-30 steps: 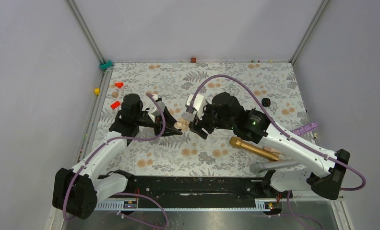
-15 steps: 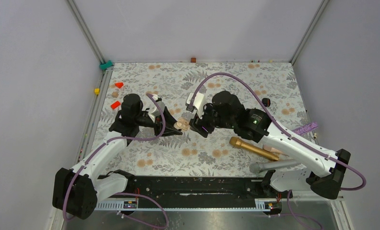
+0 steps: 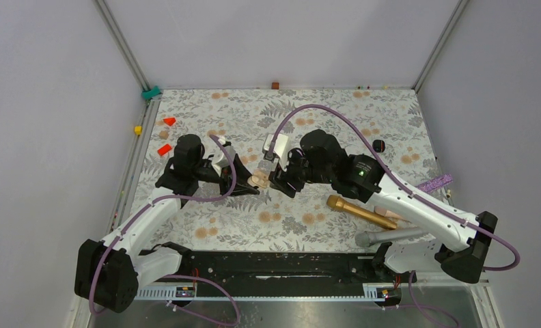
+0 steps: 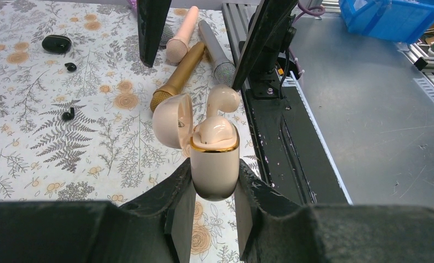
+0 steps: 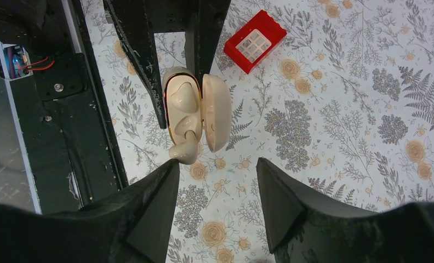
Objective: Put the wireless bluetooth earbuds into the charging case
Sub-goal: Close the charging case.
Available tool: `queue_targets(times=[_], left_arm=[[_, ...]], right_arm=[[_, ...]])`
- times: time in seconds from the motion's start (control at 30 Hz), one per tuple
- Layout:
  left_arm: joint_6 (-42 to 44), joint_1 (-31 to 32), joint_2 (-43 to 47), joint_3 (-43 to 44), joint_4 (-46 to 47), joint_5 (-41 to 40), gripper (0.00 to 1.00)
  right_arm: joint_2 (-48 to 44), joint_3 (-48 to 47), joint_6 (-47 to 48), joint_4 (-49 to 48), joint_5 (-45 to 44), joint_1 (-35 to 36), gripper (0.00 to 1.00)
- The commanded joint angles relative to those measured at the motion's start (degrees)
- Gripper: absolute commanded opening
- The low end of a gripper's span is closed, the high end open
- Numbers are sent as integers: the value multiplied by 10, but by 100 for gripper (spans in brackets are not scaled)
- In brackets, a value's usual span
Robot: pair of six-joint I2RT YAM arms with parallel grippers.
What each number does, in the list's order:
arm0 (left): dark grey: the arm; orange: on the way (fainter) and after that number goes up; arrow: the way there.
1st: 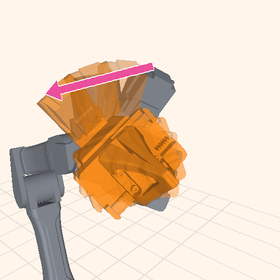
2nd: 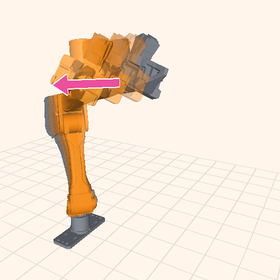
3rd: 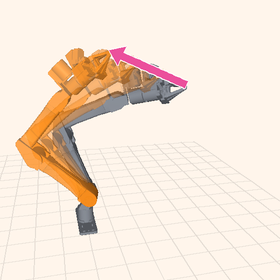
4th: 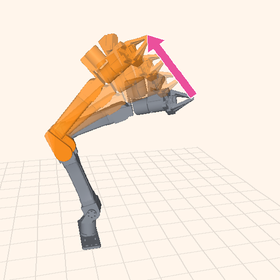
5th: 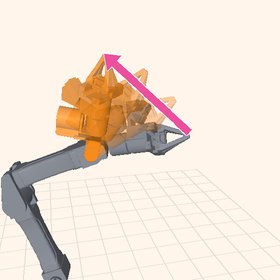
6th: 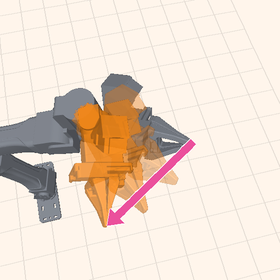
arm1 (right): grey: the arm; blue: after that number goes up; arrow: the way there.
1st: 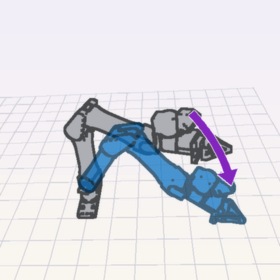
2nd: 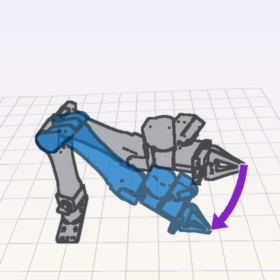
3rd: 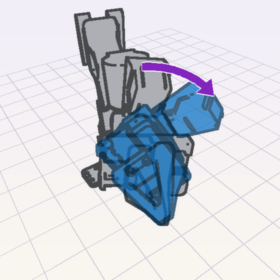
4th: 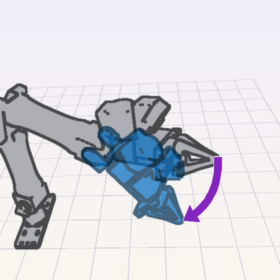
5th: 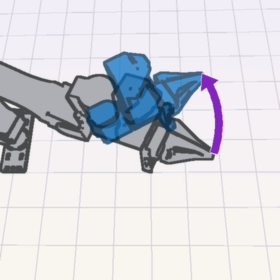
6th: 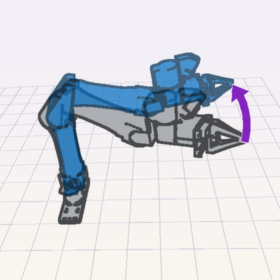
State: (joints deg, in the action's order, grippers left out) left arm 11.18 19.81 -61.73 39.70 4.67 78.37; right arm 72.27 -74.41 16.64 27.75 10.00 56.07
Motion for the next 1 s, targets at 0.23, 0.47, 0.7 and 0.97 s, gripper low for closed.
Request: queue_targets(times=[0.23, 0.47, 0.7, 0.97], left_arm=[[45, 5, 5, 11, -18, 40, 0], [47, 6, 7, 10, -19, 48, 0], [47, 5, 8, 9, -19, 53, 0], [49, 6, 9, 8, -18, 56, 0]], right_arm=[[15, -27, -19, -13, -8, -2, 61], [22, -26, -22, -13, -6, -2, 61], [25, -24, -18, -13, -5, -2, 61], [30, -29, -30, -12, -1, 0, 62]])
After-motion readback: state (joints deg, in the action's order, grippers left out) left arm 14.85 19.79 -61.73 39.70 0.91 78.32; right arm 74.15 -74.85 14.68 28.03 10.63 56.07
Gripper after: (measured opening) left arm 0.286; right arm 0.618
